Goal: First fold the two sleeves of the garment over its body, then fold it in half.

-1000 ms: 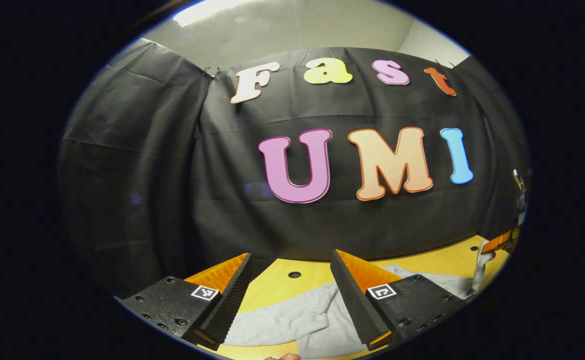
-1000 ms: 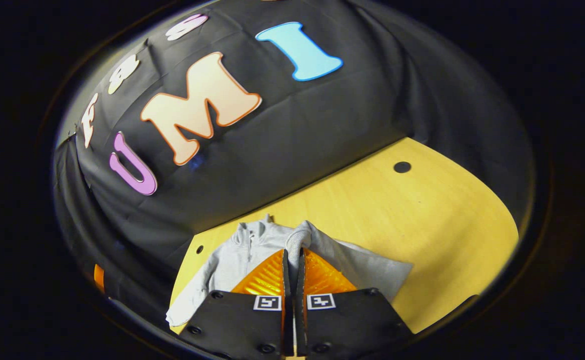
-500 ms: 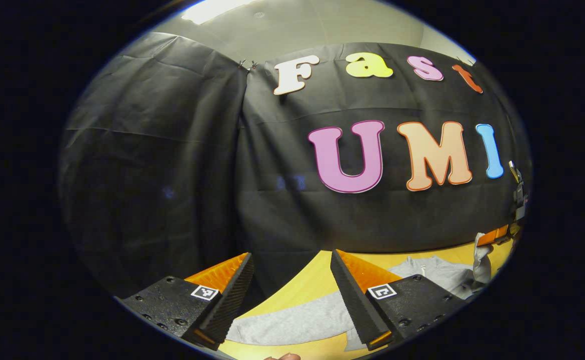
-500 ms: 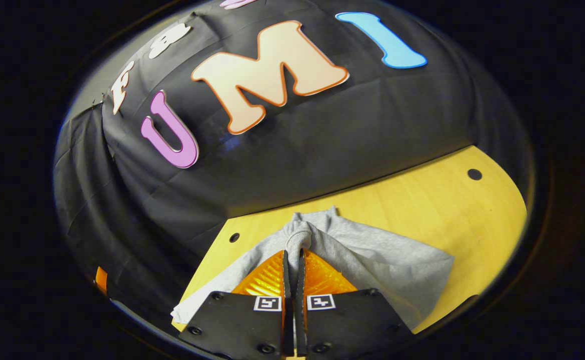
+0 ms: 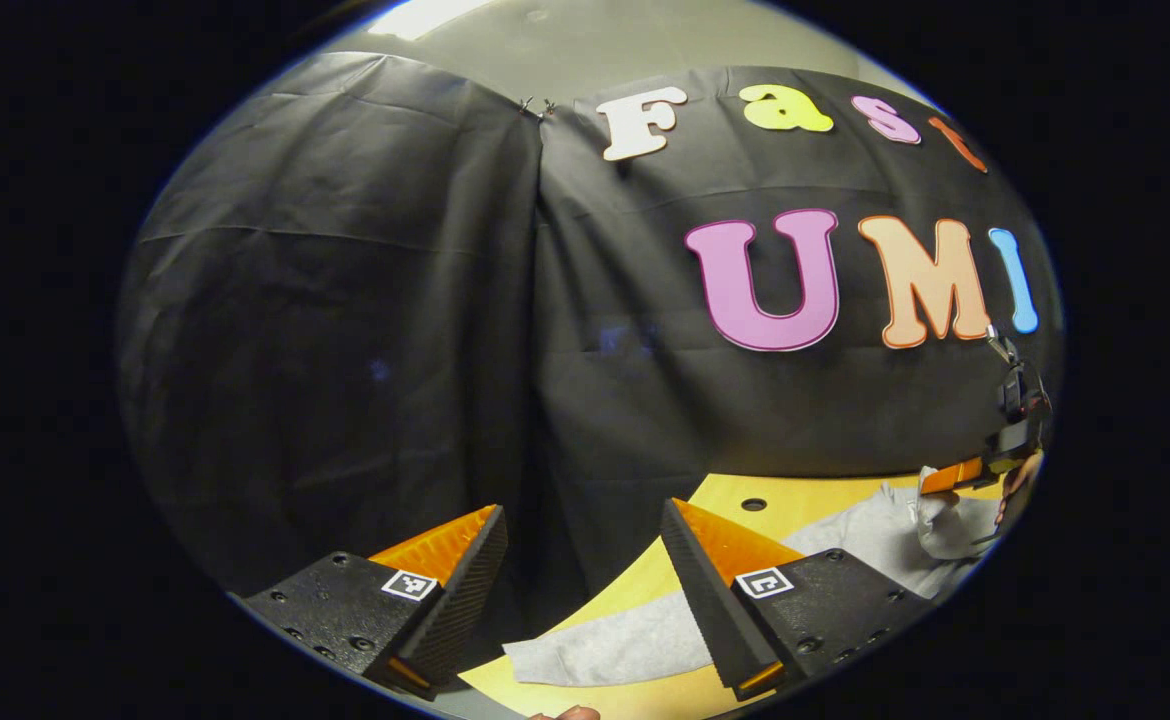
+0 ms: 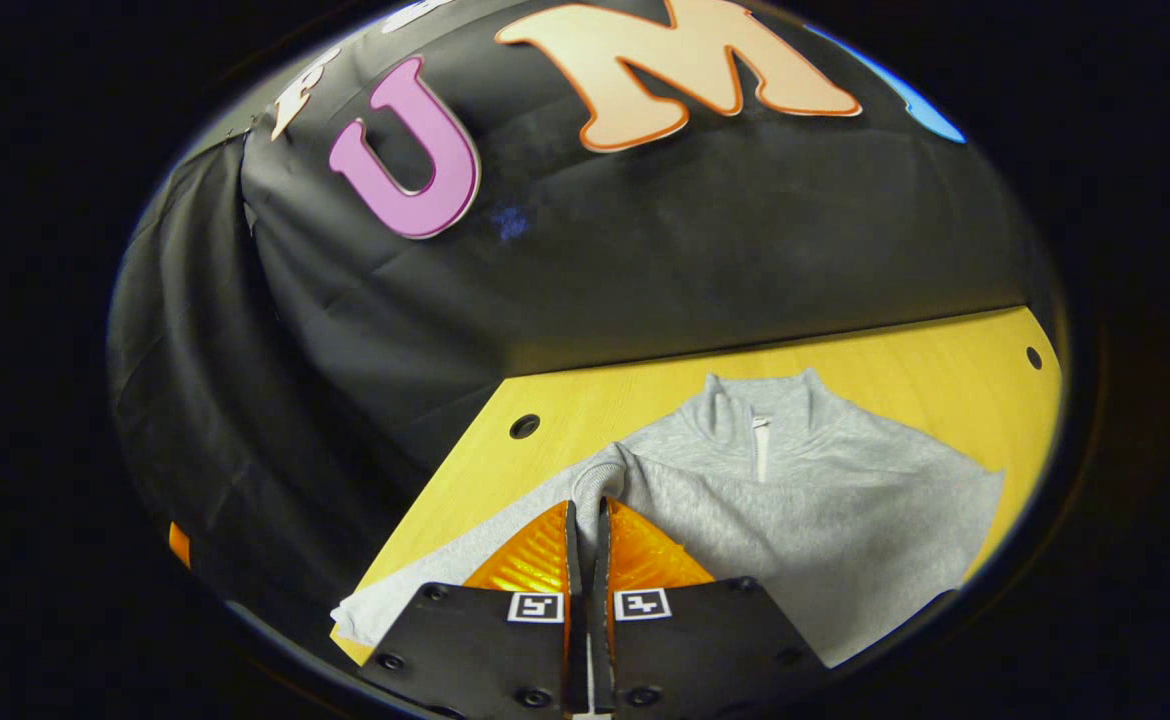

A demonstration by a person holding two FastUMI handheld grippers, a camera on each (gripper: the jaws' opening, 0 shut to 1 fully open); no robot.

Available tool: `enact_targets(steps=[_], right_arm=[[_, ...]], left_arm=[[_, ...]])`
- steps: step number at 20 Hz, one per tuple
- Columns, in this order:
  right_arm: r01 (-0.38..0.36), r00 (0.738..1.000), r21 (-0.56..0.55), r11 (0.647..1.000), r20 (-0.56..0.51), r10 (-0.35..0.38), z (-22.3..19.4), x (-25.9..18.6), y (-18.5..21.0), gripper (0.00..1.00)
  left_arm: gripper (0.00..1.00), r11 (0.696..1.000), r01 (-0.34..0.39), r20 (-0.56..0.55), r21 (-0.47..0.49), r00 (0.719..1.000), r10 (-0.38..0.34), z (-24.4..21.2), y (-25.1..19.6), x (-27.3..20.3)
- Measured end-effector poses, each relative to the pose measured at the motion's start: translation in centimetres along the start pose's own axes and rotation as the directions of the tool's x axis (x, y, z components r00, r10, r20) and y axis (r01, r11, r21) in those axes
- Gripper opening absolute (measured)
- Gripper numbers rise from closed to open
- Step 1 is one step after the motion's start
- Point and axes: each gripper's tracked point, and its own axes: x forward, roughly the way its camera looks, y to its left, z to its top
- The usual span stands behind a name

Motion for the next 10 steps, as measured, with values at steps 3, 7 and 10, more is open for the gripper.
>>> enact_targets(steps=[3, 7, 10], right_arm=[[0.022, 0.998, -0.023, 0.999, -0.056, -0.024, -2.4, 3.0, 0.8, 0.04], [0.074, 0.991, -0.022, 0.997, -0.110, -0.076, -5.4, 5.6, 0.5, 0.04], [0.072, 0.986, 0.003, 0.997, -0.154, -0.070, -7.3, 6.5, 0.6, 0.11]], left_arm=[[0.94, 1.000, -0.004, -0.038, -0.008, 0.999, 0.003, -2.0, 1.3, 1.0], [0.92, 1.000, -0.003, -0.103, -0.010, 0.995, 0.002, -5.3, 2.5, 2.2], [0.92, 1.000, 0.008, -0.175, 0.003, 0.985, -0.008, -8.7, 3.0, 2.7]])
